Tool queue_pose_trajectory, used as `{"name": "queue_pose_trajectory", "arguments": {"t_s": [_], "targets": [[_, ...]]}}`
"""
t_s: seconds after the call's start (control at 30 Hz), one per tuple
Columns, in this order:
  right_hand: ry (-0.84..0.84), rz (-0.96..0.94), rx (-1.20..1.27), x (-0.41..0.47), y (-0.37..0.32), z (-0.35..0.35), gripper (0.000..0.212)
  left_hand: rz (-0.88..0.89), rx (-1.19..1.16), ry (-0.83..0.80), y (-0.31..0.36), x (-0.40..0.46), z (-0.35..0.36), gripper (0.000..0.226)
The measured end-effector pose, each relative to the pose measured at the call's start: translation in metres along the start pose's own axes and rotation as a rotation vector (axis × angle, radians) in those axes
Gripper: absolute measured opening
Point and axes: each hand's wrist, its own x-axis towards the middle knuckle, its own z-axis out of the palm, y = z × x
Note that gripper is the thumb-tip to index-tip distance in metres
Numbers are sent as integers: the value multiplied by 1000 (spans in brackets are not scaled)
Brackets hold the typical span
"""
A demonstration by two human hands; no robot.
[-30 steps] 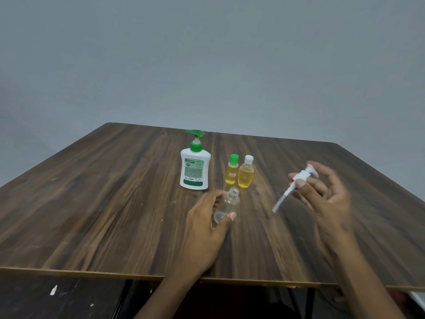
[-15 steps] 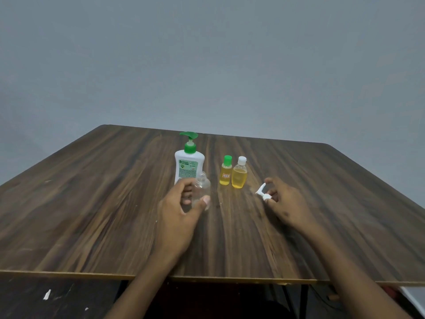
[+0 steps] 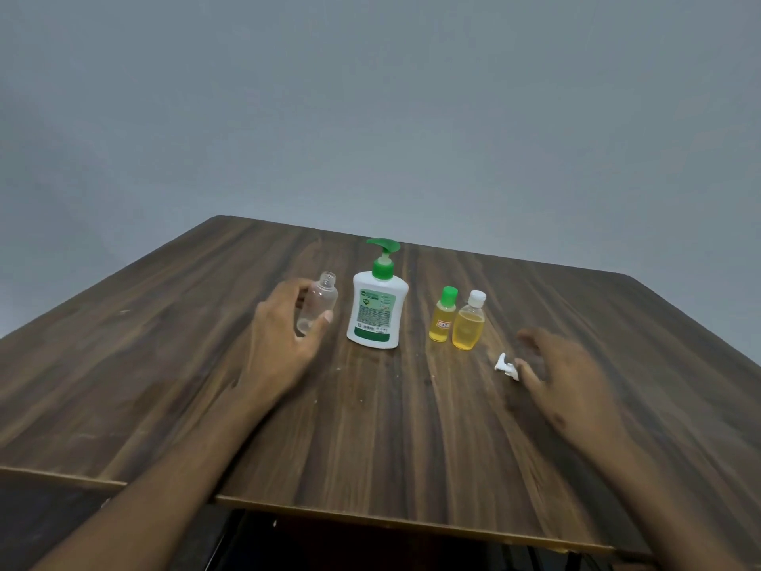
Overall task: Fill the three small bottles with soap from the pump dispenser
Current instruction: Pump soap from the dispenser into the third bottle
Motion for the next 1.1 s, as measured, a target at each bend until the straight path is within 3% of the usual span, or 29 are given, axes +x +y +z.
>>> {"name": "queue_pose_trajectory", "arguments": {"t_s": [0.33,0.5,0.73,0.93,1.1], "targets": [[105,-286,372,132,-160,-52,19,69,-41,0,-6,10,9,34],[-52,-69,458,212,-197,-15,27,135,-56,60,-3,34,26,33],[-211,311,694,228,-187,40,29,119,-68,96,-17,30,44,45],[-235,355,759,226,-182,58,26,93,-115,111,-17,31,49,47],[-211,360,751,226,-184,65,25,60,-153,148,-14,31,50,34]]}}
